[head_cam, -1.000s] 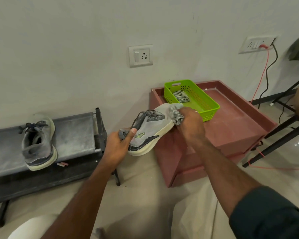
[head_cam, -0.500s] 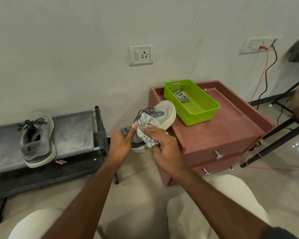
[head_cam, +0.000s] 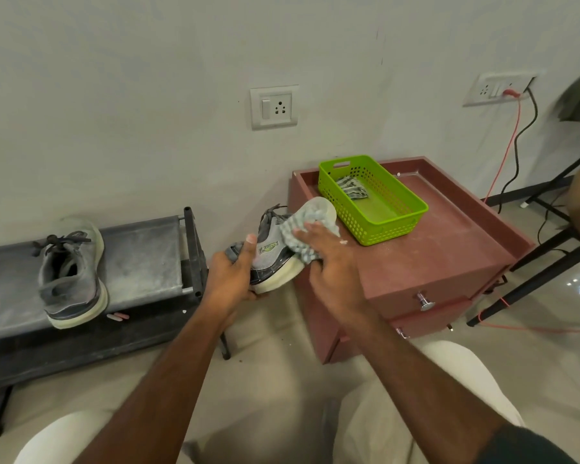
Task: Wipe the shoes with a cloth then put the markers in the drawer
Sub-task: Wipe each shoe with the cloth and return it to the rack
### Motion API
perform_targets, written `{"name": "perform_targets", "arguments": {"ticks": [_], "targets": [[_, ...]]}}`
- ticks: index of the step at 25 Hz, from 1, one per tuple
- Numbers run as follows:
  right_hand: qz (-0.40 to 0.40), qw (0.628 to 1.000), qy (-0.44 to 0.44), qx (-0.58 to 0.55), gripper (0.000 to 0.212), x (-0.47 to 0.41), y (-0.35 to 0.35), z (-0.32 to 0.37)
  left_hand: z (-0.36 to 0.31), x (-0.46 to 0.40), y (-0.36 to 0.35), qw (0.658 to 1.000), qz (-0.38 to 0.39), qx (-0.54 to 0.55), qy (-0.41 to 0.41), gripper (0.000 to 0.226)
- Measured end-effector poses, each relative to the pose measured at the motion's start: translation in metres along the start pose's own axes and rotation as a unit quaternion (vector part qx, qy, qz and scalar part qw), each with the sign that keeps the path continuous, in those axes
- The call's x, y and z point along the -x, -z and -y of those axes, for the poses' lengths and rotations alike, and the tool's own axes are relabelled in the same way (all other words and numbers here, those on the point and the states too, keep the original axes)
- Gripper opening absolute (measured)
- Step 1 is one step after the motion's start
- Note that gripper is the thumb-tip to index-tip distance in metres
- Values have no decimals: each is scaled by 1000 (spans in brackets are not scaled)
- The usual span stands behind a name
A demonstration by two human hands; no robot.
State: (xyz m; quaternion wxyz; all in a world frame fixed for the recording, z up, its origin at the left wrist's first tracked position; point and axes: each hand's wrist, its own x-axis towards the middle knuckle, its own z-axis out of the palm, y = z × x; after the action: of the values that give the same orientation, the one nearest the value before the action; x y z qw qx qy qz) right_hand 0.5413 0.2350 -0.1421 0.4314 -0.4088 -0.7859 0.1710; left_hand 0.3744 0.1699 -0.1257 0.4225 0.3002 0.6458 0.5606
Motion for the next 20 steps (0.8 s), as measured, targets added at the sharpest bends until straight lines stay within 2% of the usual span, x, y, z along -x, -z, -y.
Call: {"name": "perform_targets", "arguments": {"ticks": [4,6,7,8,10,11,12,16,18,20], "targets": [[94,980,174,-35,61,31,4,31,-6,8,-1,999,25,8,-19,43],[124,966,228,-3,56,22,12,27,-7,9,-2,999,31,17,-9,43],[111,969,221,13,52,17,13,20,-7,9,-3,999,33,18,-3,42],[79,982,170,15,48,11,15,12,-8,9,-4,999,32,19,4,41],[-7,1000,2,-8,44,2,24,0,-9,9,-4,1000,20,20,14,38],[-28,998,-53,-25,46,0,26,-4,-10,9,-4,1000,12,15,16,39],[-27,997,-57,-40,50,0,26,-2,-11,7,-4,1000,9,4,15,42],[63,995,81,-6,65,7,8,32,-11,5,-8,1000,16,-26,0,64],[99,985,139,-8,61,15,7,41,-11,7,-9,1000,13,-4,9,57],[154,969,176,-79,61,25,17,35,-11,6,-4,1000,9,12,20,46]]}}
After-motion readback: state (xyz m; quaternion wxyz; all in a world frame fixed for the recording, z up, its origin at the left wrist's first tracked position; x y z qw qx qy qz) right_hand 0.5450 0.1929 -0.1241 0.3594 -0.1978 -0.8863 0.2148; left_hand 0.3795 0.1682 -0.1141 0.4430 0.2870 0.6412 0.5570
